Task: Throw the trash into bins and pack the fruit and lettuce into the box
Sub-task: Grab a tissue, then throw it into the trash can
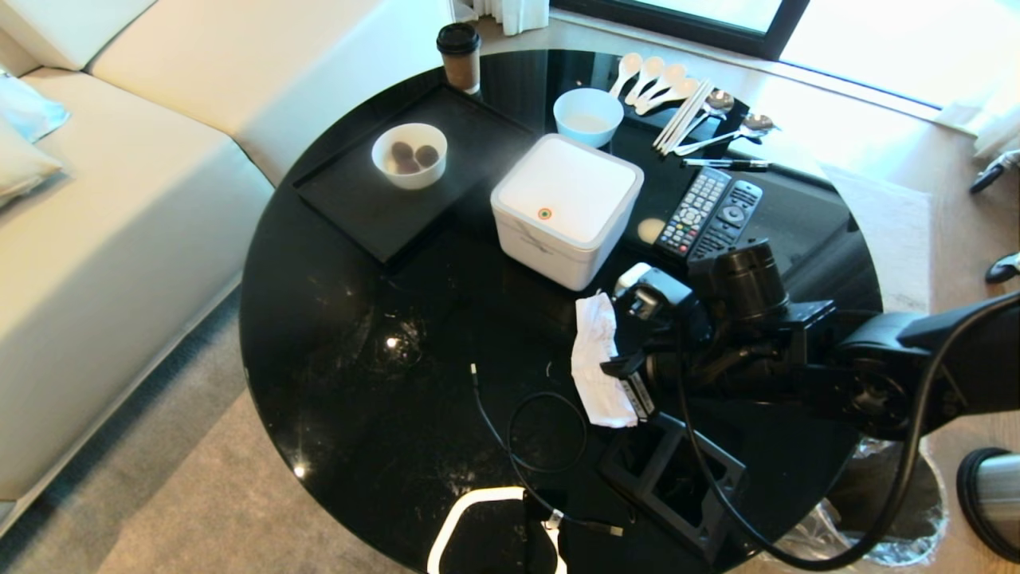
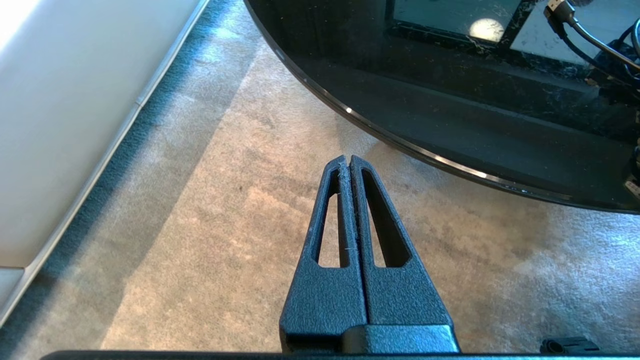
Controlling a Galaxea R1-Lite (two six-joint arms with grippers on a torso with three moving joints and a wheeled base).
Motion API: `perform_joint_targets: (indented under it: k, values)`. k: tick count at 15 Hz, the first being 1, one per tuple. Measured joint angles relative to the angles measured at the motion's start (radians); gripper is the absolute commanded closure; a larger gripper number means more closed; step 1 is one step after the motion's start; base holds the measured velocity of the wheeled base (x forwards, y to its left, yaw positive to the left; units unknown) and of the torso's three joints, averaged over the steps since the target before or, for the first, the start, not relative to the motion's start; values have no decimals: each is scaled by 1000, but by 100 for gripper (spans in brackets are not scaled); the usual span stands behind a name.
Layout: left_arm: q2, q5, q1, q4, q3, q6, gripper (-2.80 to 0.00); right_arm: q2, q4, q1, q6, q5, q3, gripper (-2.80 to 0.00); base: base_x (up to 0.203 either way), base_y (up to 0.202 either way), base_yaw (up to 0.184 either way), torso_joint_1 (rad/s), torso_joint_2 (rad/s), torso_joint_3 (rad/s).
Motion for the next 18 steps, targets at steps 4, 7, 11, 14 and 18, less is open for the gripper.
perform_joint_targets:
  k: [4, 7, 11, 14, 18]
  values:
    - [0, 0, 0, 0, 0, 0, 0, -3, 0, 0, 0, 0, 0, 0, 0, 0, 0, 0, 0, 0]
    - [0, 1, 0, 0, 0, -1, 0, -10, 1, 0, 1, 0, 0, 0, 0, 0, 0, 0, 0, 0]
    - [0, 0, 0, 0, 0, -1, 0, -52, 13, 0, 6, 2, -6, 0, 0, 0, 0, 0, 0, 0]
    - [0, 1, 0, 0, 0, 0, 0, -100, 26, -8, 9, 1, -10, 0, 0, 0, 0, 0, 0, 0]
    - [0, 0, 0, 0, 0, 0, 0, -173, 96, -65, 6, -2, -10, 0, 0, 0, 0, 0, 0, 0]
